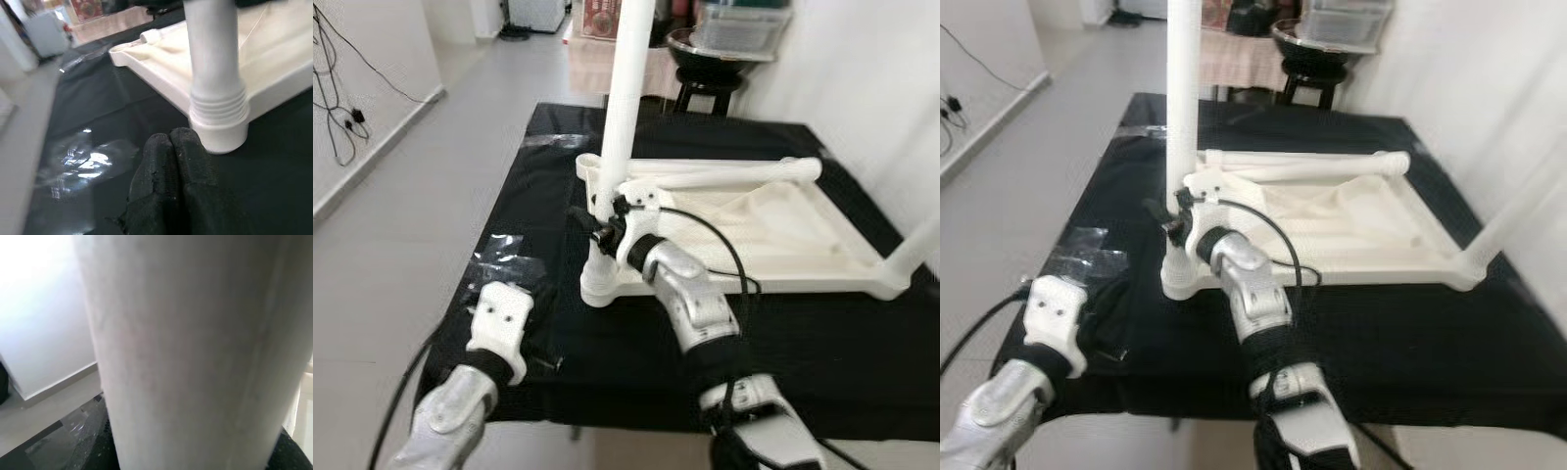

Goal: Building children table

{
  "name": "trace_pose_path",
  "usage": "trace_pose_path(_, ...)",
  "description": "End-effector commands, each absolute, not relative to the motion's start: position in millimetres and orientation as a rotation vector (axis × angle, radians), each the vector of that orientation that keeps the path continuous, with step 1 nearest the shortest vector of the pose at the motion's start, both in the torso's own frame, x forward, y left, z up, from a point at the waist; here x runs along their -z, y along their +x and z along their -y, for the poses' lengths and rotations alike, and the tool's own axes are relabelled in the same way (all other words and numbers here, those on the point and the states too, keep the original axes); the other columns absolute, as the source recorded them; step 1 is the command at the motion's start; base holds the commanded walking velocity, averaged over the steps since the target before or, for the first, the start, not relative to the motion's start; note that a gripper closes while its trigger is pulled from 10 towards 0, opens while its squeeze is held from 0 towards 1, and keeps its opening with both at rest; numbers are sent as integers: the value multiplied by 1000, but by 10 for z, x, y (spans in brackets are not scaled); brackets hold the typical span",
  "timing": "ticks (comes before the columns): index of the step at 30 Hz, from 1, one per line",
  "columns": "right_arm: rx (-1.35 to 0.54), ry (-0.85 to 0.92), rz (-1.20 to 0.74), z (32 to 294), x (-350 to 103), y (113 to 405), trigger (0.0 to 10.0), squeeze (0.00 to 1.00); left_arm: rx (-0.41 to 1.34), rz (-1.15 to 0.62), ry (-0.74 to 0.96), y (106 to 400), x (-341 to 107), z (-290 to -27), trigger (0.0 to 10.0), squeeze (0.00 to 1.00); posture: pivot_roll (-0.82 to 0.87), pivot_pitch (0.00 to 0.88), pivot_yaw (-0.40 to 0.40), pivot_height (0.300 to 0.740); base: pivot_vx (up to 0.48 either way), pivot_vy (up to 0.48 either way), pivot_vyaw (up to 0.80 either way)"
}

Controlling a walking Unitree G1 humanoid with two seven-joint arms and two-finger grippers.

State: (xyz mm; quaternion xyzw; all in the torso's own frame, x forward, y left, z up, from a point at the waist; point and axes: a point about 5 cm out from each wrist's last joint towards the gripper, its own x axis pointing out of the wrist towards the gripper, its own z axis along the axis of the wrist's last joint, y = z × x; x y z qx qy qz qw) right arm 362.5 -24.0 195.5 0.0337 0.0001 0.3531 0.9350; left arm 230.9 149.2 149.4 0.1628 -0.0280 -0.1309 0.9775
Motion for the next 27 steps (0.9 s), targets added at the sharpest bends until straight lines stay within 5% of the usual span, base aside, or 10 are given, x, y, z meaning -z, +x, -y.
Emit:
trace_pose_path(1, -731, 62, -62, 253, -1926, 3617, 10000, 0, 261, 63, 477, 2274, -1490, -1448, 10000, 0, 79, 41, -86, 740, 0, 0, 0)
trace_pose_path(2, -760, 46, -52, 311, -1989, 3658, 10000, 549, 254, 84, 604, 2272, -1502, -1412, 10000, 0, 85, 39, -88, 740, 0, 0, 0)
trace_pose_path(4, -781, 37, -48, 352, -2029, 3677, 10000, 549, 251, 99, 684, 2271, -1510, -1388, 10000, 0, 85, 39, -88, 740, 0, 0, 0)
trace_pose_path(5, -835, 33, -45, 394, -2081, 3709, 10000, 1000, 247, 106, 747, 2263, -1509, -1376, 10000, 0, 88, 37, -91, 740, 0, 0, 0)
trace_pose_path(19, -1225, -150, 56, 540, -2340, 3770, 10000, 996, 270, 276, 936, 2197, -1612, -1266, 10000, 0, 91, 47, -95, 740, 0, 0, 0)
trace_pose_path(20, -1228, -160, 39, 533, -2363, 3809, 10000, 325, 267, 213, 888, 2153, -1535, -1224, 10000, 0, 101, 70, -94, 740, 0, 0, 0)
trace_pose_path(21, -1230, -157, 34, 527, -2374, 3822, 10000, 204, 256, 182, 879, 2140, -1507, -1222, 10000, 0, 103, 72, -93, 740, 0, 0, 0)
trace_pose_path(24, -1247, -151, 30, 529, -2386, 3835, 10000, 204, 238, 158, 887, 2128, -1491, -1222, 10000, 0, 103, 72, -93, 740, 0, 0, 0)
trace_pose_path(25, -1273, -154, 14, 538, -2364, 3830, 10000, 0, 228, 141, 881, 2116, -1484, -1219, 10000, 0, 113, 90, -97, 740, 0, 0, 0)
trace_pose_path(27, -1328, -173, -12, 572, -2306, 3813, 10000, 0, 200, 111, 862, 2113, -1481, -1194, 10000, 0, 124, 102, -110, 740, 0, 0, 0)
